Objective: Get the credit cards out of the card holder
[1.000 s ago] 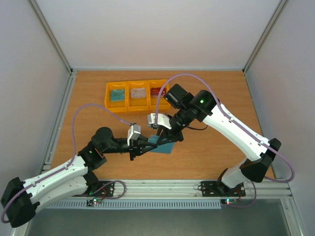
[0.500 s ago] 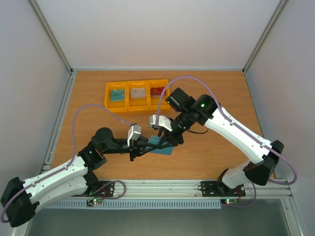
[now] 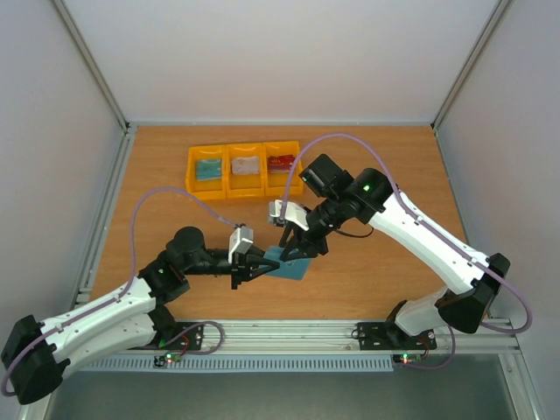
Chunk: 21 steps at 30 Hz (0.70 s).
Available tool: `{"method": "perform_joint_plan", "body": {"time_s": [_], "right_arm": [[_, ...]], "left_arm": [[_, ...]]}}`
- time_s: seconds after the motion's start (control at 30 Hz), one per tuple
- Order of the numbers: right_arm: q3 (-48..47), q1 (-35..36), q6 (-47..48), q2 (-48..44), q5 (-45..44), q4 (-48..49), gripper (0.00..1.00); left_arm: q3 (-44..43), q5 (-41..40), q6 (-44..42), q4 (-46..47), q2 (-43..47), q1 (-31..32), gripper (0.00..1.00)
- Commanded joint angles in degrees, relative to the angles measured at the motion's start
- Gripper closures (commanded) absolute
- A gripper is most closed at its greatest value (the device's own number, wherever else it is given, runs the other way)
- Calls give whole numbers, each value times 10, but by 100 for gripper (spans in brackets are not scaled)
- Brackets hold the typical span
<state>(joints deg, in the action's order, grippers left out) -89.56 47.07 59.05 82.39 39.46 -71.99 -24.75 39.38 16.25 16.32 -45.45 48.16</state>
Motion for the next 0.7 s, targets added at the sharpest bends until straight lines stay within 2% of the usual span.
{"method": "perform_joint_plan", "body": {"time_s": [0.0, 0.13, 0.23, 0.3, 0.5, 0.6, 0.67], "right_arm": [[18, -14, -20, -21, -2, 34, 59], [27, -16, -36, -20, -4, 48, 53], [47, -15, -51, -25, -19, 50, 42], [78, -15, -59, -46, -29, 67, 39], [125, -10, -82, -51, 2, 85, 39], [140, -10, -82, -48, 19, 98, 52], [145, -10, -81, -47, 25, 100, 55]], "left_arm": [[2, 17, -59, -40, 5, 3, 100], [2, 16, -72, -46, 0, 3, 100], [-1, 4, -74, -70, -1, 2, 100], [-3, -6, -71, -92, 0, -1, 100], [-4, 14, -75, -103, -5, -2, 100], [-3, 28, -91, -103, -6, -2, 100], [-4, 28, -95, -106, -9, -2, 100]]}}
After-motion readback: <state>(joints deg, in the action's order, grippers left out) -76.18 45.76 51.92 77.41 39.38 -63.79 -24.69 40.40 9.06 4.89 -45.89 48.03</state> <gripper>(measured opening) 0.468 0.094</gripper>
